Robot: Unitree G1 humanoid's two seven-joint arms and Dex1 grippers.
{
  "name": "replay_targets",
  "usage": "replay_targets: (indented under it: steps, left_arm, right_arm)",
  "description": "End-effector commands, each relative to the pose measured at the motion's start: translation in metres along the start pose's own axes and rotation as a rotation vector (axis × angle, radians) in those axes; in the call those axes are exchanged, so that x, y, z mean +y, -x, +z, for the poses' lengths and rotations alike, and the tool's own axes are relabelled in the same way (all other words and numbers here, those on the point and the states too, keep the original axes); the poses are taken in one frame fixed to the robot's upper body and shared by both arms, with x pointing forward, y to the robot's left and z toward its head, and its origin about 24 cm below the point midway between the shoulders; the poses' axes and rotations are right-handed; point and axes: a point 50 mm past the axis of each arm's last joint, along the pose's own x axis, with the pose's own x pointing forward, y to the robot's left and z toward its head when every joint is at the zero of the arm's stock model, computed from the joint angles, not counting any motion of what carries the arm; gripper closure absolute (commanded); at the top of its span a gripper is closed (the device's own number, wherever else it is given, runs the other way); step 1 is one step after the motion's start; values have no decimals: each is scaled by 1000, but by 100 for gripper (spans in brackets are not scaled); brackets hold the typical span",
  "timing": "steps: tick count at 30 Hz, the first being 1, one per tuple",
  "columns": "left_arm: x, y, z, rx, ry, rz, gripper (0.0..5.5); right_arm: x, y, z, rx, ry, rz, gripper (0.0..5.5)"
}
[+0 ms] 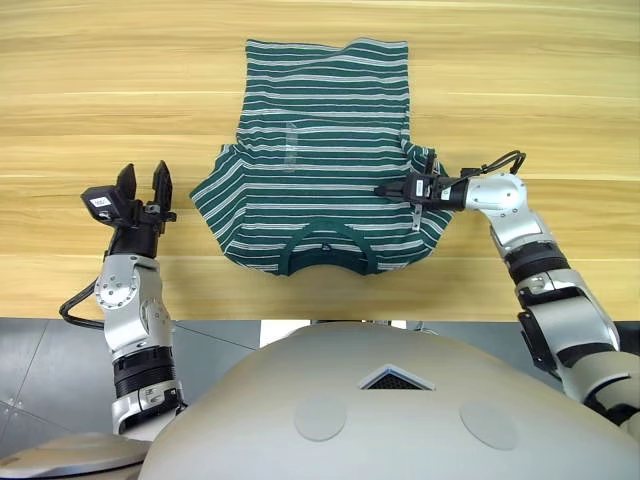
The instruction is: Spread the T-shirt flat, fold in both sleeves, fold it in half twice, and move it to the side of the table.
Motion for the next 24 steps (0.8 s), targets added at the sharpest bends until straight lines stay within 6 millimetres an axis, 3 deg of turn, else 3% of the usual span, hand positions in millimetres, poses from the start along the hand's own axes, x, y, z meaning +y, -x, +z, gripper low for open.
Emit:
replay_targets:
  steps: [1,8,19,24]
  left_arm:
    - [-12,5,-17,128,83,-58,283]
    - [-32,14,-37,321,199,-197,283]
    - [-23,16,-49,401,184,-130,283]
    - [-29,12,-52,386,257,-148,365]
  right_arm:
    - [20,6,-17,117,-15,79,547]
    - [0,-4,1,33,18,-64,547]
    - [0,-5,1,40,36,-77,547]
    - [-1,-7,2,36,44,-90,550]
